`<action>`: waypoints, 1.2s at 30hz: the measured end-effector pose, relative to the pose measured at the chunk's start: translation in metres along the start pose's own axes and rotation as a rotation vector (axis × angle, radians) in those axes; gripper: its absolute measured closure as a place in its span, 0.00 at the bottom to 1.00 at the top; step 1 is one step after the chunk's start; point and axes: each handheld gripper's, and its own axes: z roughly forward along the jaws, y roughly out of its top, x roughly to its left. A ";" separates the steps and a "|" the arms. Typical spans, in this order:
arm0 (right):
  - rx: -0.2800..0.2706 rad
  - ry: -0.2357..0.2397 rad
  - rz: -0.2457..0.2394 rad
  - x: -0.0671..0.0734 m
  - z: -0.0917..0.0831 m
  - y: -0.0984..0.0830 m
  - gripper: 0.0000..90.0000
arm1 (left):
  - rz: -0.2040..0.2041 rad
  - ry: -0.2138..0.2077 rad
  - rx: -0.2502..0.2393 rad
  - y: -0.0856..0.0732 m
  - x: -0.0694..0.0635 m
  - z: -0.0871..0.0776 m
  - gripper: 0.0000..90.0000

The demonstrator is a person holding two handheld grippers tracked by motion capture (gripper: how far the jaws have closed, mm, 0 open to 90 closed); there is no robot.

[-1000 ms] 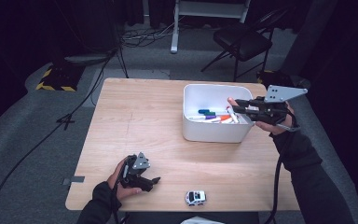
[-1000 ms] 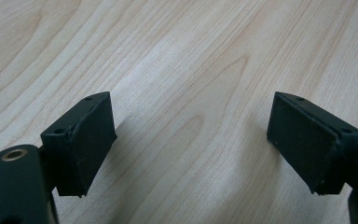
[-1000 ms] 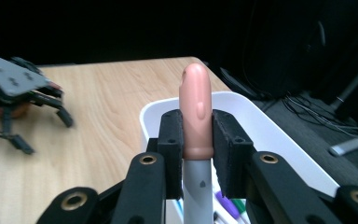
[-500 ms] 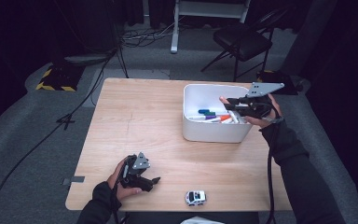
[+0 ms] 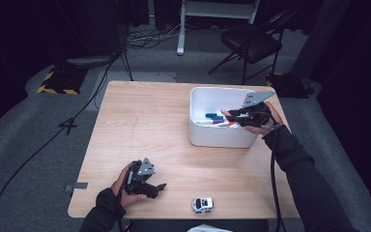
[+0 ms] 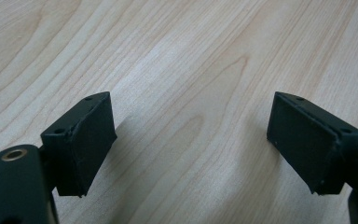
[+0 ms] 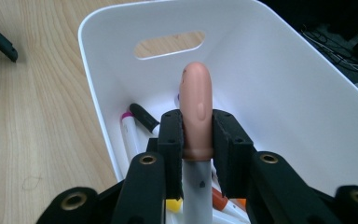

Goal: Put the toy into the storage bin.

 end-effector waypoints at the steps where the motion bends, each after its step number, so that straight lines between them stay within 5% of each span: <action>1: 0.013 -0.002 -0.001 0.000 0.000 0.000 0.83 | 0.000 0.000 0.000 0.000 0.000 0.000 0.17; 11: 0.114 0.005 -0.026 -0.005 -0.004 -0.010 0.83 | 0.000 0.000 0.000 0.000 0.000 0.000 0.17; 19: 0.158 -0.007 0.003 -0.008 -0.009 -0.018 0.79 | 0.000 0.000 0.000 0.000 0.000 0.000 0.17; 28: 0.029 -0.015 0.037 -0.001 -0.022 -0.022 0.67 | 0.000 0.000 0.000 0.000 0.000 0.000 0.17; 36: -0.134 0.025 0.010 0.025 -0.046 -0.019 0.53 | 0.000 0.000 0.000 0.000 0.000 0.000 0.17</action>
